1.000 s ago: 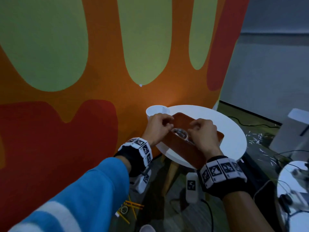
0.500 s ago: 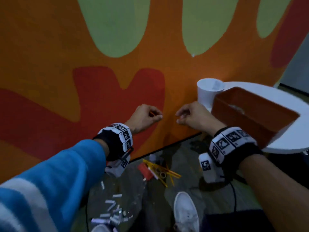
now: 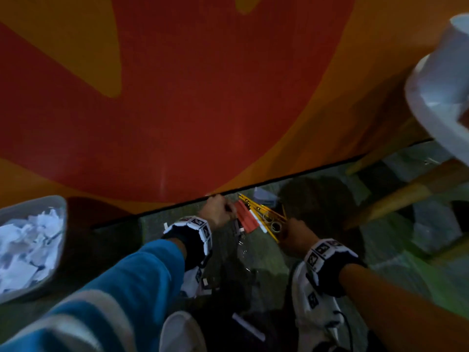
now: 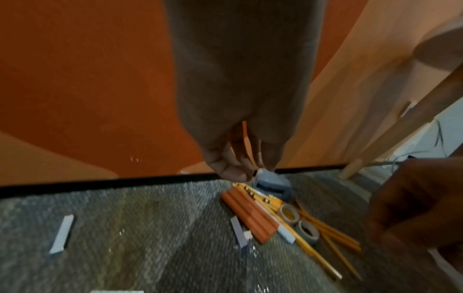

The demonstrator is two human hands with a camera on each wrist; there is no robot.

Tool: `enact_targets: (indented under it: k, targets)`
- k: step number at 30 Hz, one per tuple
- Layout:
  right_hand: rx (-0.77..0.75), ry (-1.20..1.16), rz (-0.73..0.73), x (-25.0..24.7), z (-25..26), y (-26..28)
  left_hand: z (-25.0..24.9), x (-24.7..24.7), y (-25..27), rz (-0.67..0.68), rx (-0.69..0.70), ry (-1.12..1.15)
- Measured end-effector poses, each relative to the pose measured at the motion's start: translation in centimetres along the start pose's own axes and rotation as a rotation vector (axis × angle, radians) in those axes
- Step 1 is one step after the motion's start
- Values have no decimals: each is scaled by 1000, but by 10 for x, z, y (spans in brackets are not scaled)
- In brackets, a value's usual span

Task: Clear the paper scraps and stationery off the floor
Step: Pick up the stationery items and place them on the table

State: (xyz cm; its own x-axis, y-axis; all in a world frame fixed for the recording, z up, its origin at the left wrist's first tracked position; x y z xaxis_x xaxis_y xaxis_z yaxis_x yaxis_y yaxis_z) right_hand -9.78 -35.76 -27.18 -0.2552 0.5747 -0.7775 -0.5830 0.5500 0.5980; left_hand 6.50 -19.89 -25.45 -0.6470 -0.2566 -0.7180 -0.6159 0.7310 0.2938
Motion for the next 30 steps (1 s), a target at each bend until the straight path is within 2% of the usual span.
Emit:
enact_targets:
  k: [5, 10, 13, 15, 16, 19, 21, 27, 30]
  targets:
    - [63, -58, -31, 23, -7, -51, 42, 55, -41, 16, -41, 45]
    - [102, -136, -114, 17, -12, -90, 35, 78, -69, -27, 29, 49]
    - [87, -192, -96, 18, -15, -104, 30, 83, -81, -87, 76, -43]
    - [48, -213, -69, 24, -8, -105, 38, 78, -86, -136, 7, -107]
    - [20, -203, -63, 28, -4, -104, 47, 76, -89, -143, -75, -129]
    - [-36, -147, -41, 44, 10, -98, 75, 86, -93, -52, -284, -114]
    - [-101, -126, -53, 53, 19, -95, 81, 96, -90, 1, -311, -133]
    - [-138, -125, -122, 67, 22, -100, 92, 106, -96, -9, -326, -73]
    - [-150, -59, -144, 67, 27, -102, 100, 105, -101, -19, -415, -14]
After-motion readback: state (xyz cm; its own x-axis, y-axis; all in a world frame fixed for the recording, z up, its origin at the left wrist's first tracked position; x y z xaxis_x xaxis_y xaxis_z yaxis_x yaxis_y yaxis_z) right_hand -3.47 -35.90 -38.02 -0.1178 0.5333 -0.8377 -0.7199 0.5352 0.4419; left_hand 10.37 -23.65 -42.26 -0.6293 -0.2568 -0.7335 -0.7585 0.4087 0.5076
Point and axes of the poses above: each hand's wrist, its own y-axis away from the middle knuckle, its own x-axis out of the palm, z = x × y, the point moved 6 cm from there along -y, towards the middle knuckle, and after that the axes turned 8 degrees about x, right-handed, at the moved point
